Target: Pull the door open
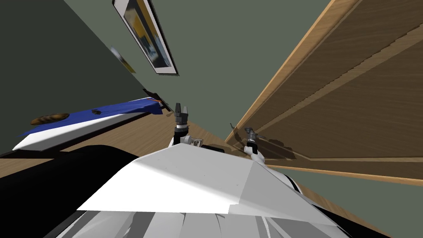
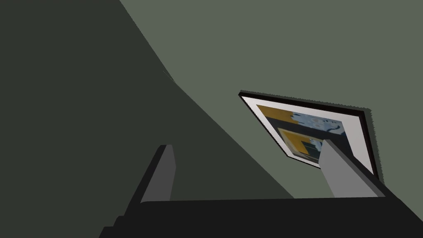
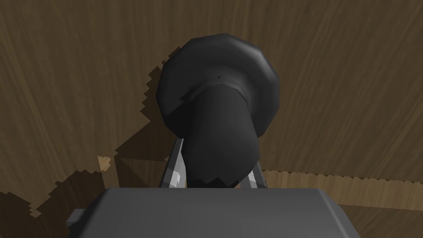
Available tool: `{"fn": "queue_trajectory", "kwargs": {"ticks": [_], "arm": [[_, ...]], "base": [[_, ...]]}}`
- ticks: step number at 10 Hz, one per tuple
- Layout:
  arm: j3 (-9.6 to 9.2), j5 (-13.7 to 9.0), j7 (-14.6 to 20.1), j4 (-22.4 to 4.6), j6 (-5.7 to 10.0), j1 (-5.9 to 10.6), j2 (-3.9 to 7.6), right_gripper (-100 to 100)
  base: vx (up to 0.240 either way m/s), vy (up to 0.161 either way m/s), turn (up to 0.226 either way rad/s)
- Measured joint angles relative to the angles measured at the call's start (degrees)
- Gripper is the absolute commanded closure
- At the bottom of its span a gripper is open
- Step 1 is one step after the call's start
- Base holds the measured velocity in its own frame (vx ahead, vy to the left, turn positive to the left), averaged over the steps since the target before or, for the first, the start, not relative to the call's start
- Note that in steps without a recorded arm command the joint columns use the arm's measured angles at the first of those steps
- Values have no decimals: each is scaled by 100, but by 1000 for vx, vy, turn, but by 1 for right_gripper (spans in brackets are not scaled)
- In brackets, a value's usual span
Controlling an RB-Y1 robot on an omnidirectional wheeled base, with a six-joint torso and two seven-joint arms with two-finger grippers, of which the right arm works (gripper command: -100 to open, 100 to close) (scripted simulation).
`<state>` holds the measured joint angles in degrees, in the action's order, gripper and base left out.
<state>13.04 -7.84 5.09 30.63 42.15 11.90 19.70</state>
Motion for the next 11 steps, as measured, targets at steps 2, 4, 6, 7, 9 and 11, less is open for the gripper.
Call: {"fn": "queue_trajectory", "kwargs": {"ticks": [2, 4, 6, 7, 9, 11], "arm": [[3, -1, -1, 3, 3, 2, 8, -100], [5, 1, -7, 5, 9, 1, 13, -100], [5, 1, -8, 5, 10, 0, 14, -100], [5, 1, -8, 5, 10, 0, 14, -100], [5, 1, -8, 5, 10, -1, 14, -100], [6, 1, -8, 5, 10, -1, 14, -100]], "base": [[-53, 9, 2], [-104, -6, -3], [-129, -2, 1], [-139, -1, 0], [-127, 0, 0], [-115, 18, -1]]}}
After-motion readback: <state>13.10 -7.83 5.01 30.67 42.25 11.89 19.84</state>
